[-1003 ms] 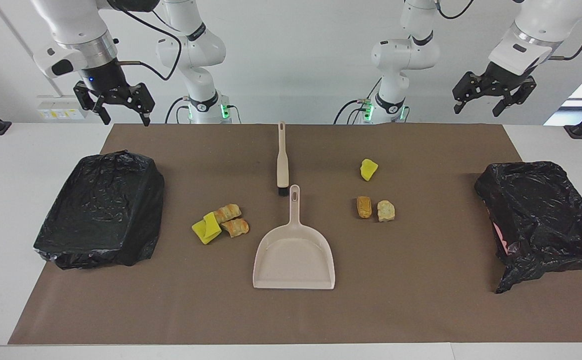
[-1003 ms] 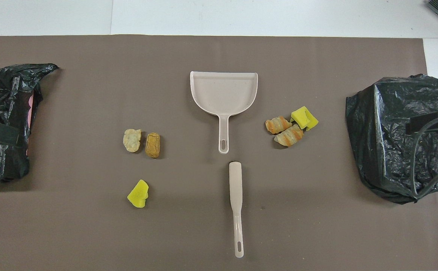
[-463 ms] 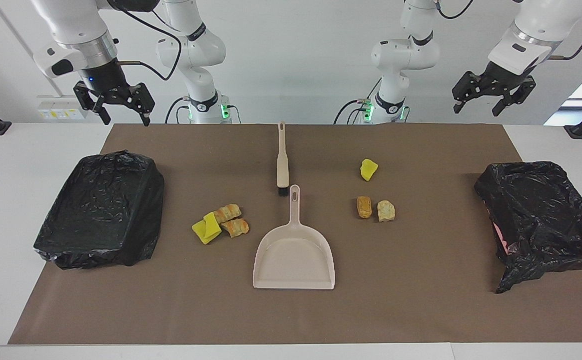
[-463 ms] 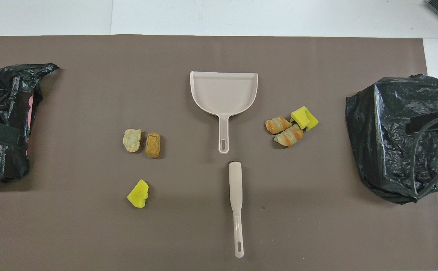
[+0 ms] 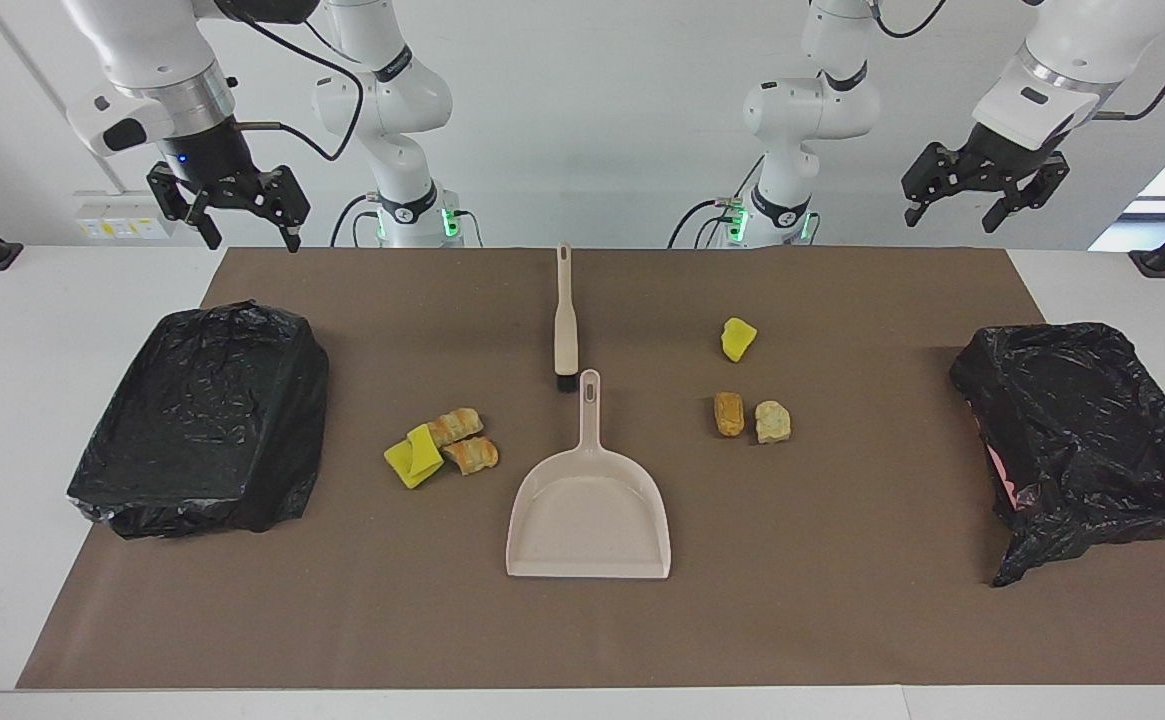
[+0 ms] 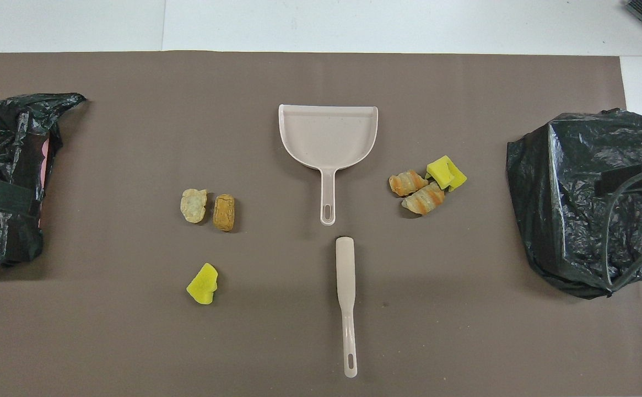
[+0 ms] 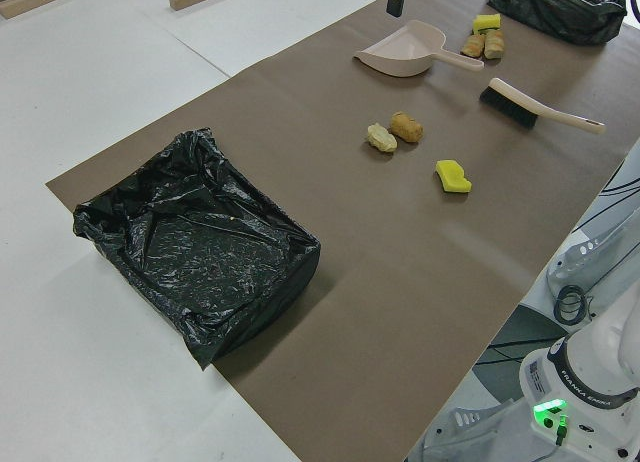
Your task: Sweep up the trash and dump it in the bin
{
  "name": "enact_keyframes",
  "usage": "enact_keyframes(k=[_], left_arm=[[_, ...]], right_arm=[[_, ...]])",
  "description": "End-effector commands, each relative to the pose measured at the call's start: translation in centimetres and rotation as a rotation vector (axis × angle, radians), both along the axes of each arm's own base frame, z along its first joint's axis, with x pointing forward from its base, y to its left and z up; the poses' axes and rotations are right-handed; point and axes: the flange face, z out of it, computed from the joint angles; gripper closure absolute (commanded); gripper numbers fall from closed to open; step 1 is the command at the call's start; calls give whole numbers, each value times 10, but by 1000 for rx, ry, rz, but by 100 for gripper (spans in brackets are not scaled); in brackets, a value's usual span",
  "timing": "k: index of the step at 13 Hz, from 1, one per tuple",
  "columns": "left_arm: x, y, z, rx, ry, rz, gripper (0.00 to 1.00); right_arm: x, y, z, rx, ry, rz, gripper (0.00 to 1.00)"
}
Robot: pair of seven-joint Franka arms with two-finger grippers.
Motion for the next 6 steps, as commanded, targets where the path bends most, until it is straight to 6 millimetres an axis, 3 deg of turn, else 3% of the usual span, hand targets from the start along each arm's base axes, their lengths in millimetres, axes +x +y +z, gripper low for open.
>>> enact_keyframes(k=[1, 6], left_arm=[[-13, -5, -3, -9, 12, 0, 0], [-29, -44, -13, -1, -6, -65, 0]], right_arm=[[-6, -3, 2, 10, -1, 12, 0], [-6, -3, 2, 10, -1, 12, 0]])
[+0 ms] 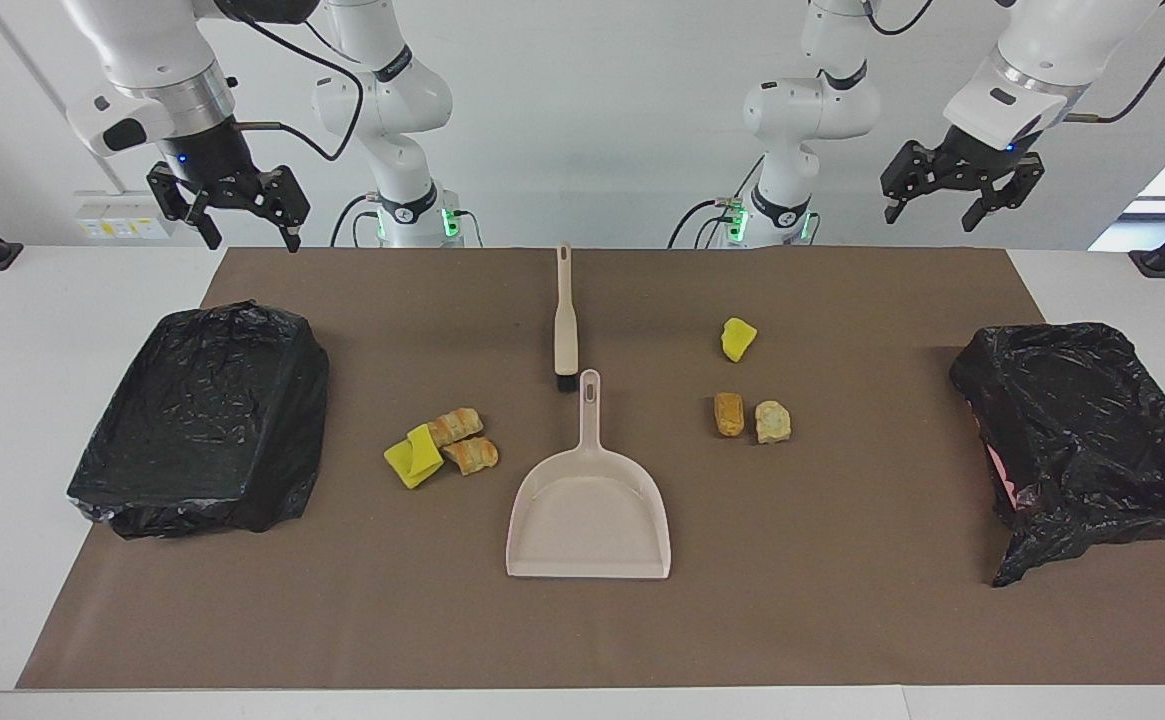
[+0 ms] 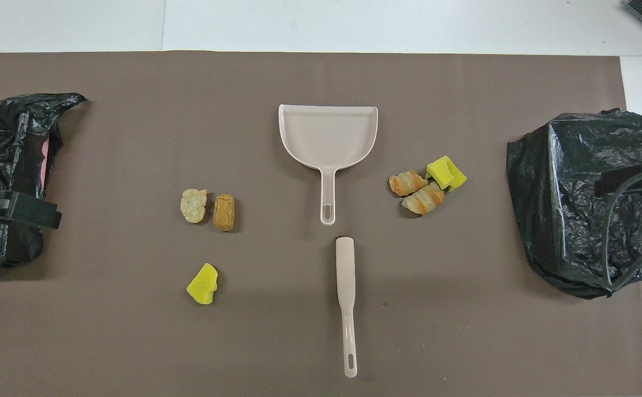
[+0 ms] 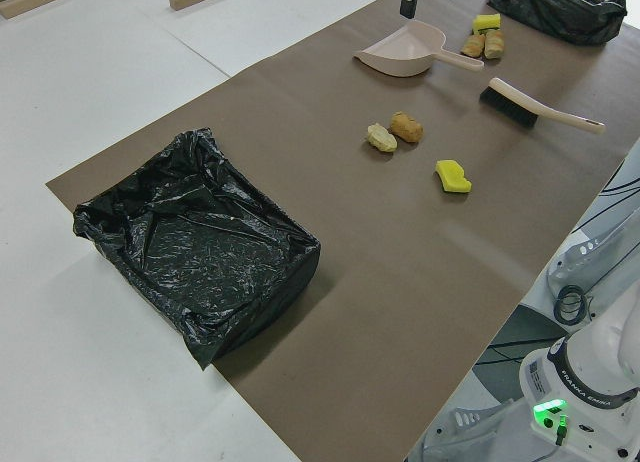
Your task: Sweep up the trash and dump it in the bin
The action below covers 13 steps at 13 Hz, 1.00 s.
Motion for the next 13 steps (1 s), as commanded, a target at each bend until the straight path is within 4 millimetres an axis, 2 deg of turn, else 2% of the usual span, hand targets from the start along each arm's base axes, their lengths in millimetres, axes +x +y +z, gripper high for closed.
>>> enact_keyframes(k=[1, 8, 13], left_arm=[[-16, -23, -7, -2, -12, 5, 0], [-29, -110, -39, -18, -30, 32, 0], [-49, -180, -70, -34, -48, 30, 0]], right_arm=[[-6, -3, 2, 10, -1, 12, 0], [-6, -3, 2, 10, -1, 12, 0], [-6, -3, 2, 10, -1, 12, 0]])
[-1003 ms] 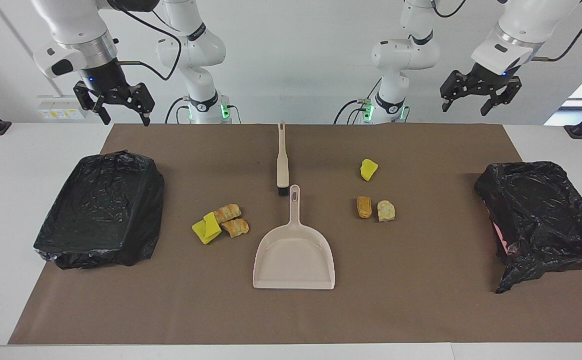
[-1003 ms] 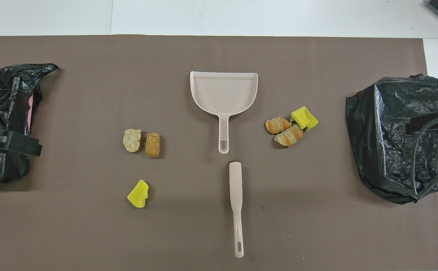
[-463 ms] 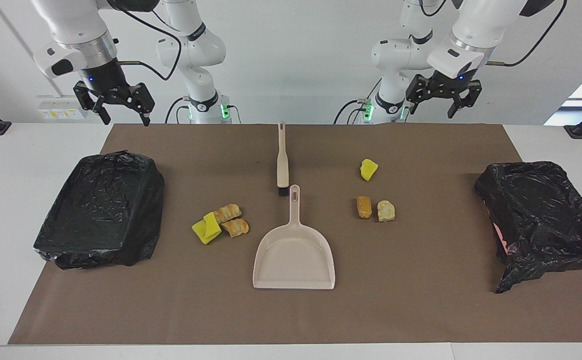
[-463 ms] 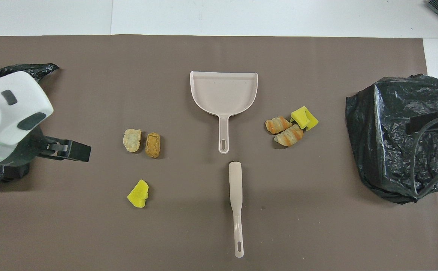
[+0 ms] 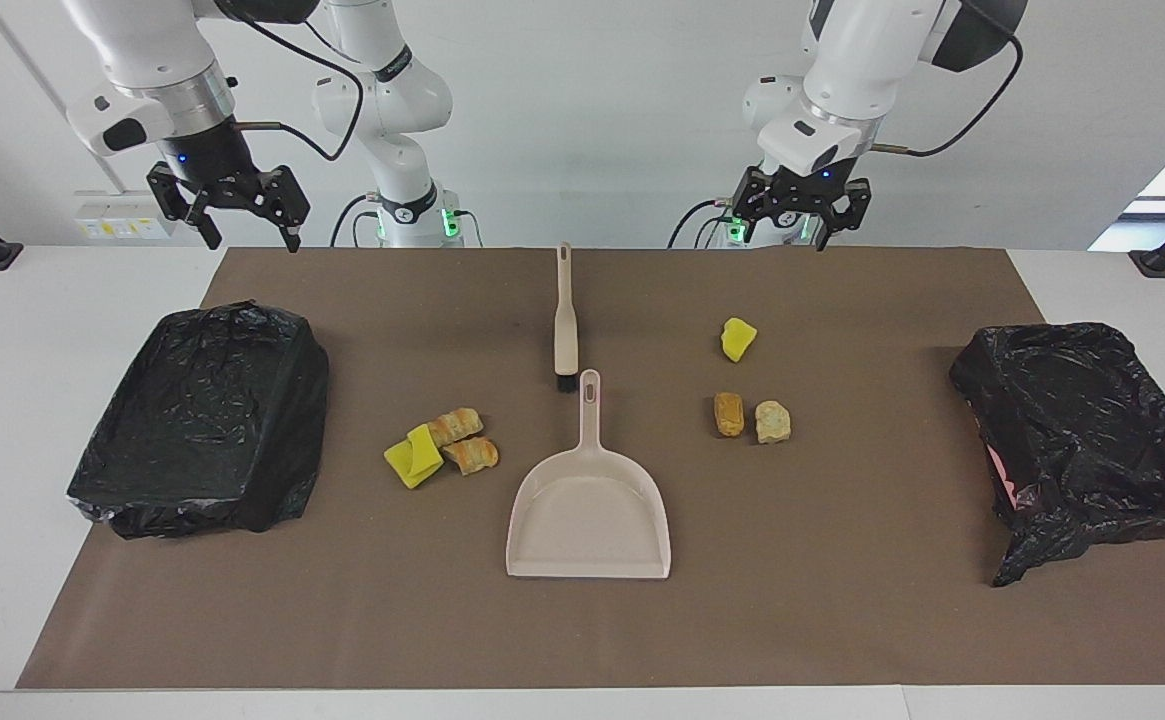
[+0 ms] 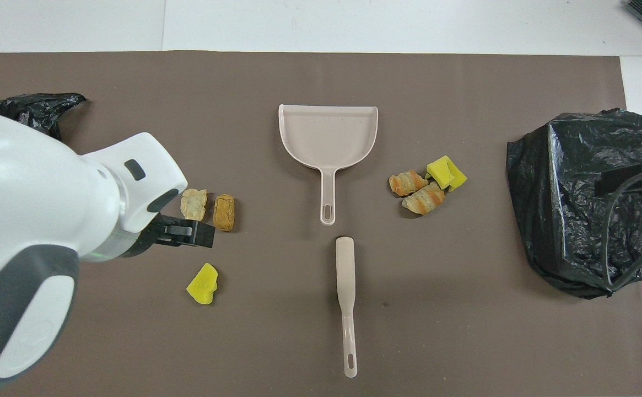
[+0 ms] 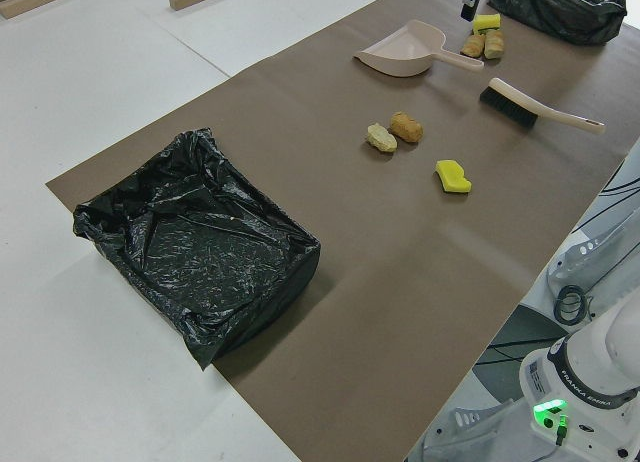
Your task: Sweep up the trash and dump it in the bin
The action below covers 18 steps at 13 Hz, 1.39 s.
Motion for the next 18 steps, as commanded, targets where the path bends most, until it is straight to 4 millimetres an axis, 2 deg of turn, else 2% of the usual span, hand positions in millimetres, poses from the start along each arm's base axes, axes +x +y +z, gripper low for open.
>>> enact_keyframes(k=[1, 12, 15, 16, 18], left_arm=[[-18, -29, -15, -19, -15, 7, 0], [-74, -141, -69, -41, -23, 36, 0], [-80, -150, -77, -50, -32, 41, 0], [-87, -159, -81, -48, -27, 29, 0], [-110, -191, -111, -14, 11, 19, 0]], right_arm=[[-6, -3, 2, 10, -1, 12, 0], [-6, -3, 2, 10, -1, 12, 0], [-6, -3, 2, 10, -1, 12, 0], [-6, -4, 2, 10, -1, 11, 0], [-6, -3, 2, 10, -1, 12, 0]])
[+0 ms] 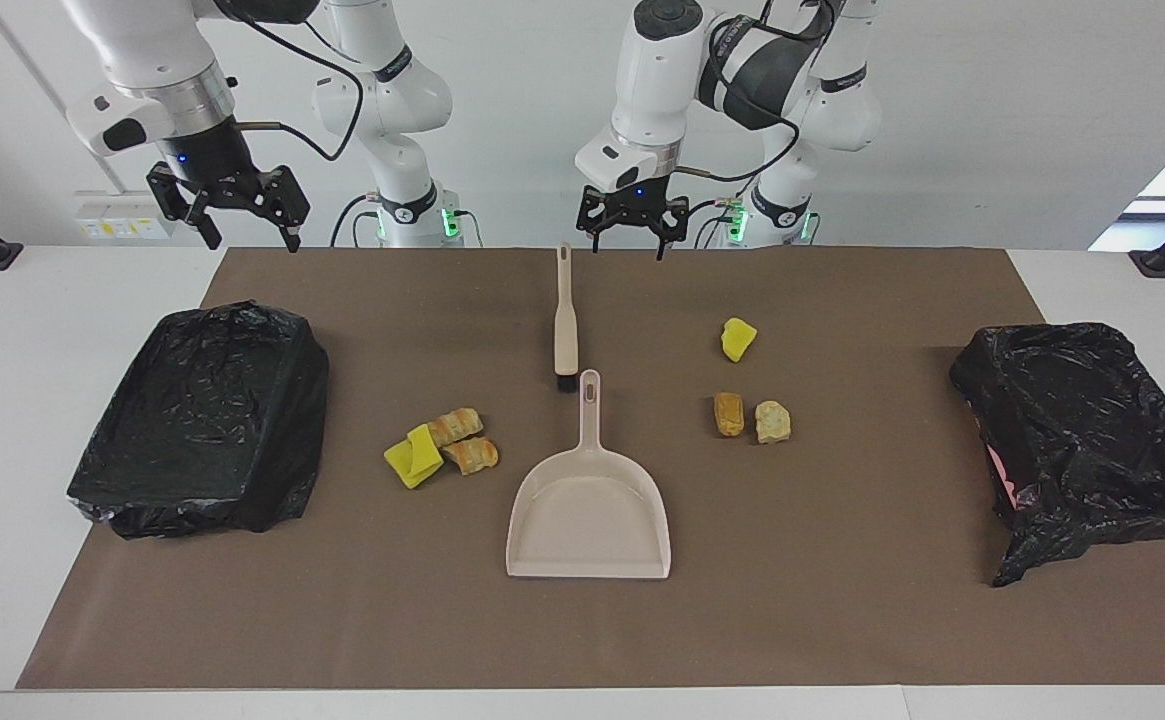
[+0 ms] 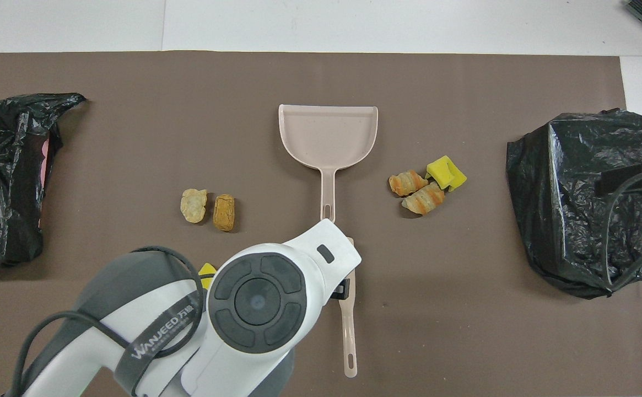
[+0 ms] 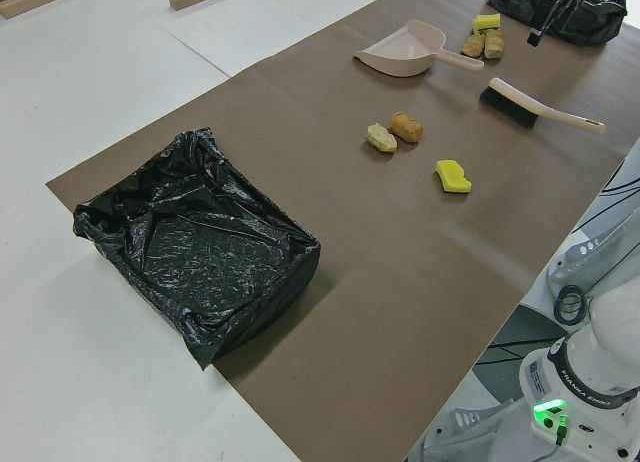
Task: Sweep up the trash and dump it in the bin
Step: 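Grasp the wooden brush handle with the left gripper, then grasp the dustpan with the right gripper while the left gripper lifts the brush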
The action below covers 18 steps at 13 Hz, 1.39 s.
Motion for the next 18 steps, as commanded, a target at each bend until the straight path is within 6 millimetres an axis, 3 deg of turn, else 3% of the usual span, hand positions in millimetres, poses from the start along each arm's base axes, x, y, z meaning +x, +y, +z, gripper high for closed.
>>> enact_keyframes(k=[1, 6, 9, 14, 16, 17, 18], left_arm=[[-26, -31, -37, 10, 26, -4, 0], [-56, -52, -75, 12, 27, -25, 0], [-77, -63, -103, 5, 21, -17, 0], [-85, -72, -124, 9, 28, -14, 0], [-87, -72, -128, 6, 26, 1, 0], [-87, -70, -132, 7, 26, 3, 0], [-92, -71, -136, 11, 29, 2, 0]], right_arm=[[-6, -3, 2, 10, -1, 12, 0], [1, 5, -4, 6, -16, 19, 0], [24, 35, -27, 4, -17, -4, 0], [94, 72, -121, 53, -4, -31, 0], [109, 79, -151, 70, -13, -64, 0], [112, 93, -169, 67, -3, -53, 0], [111, 102, -171, 68, -4, -53, 0]])
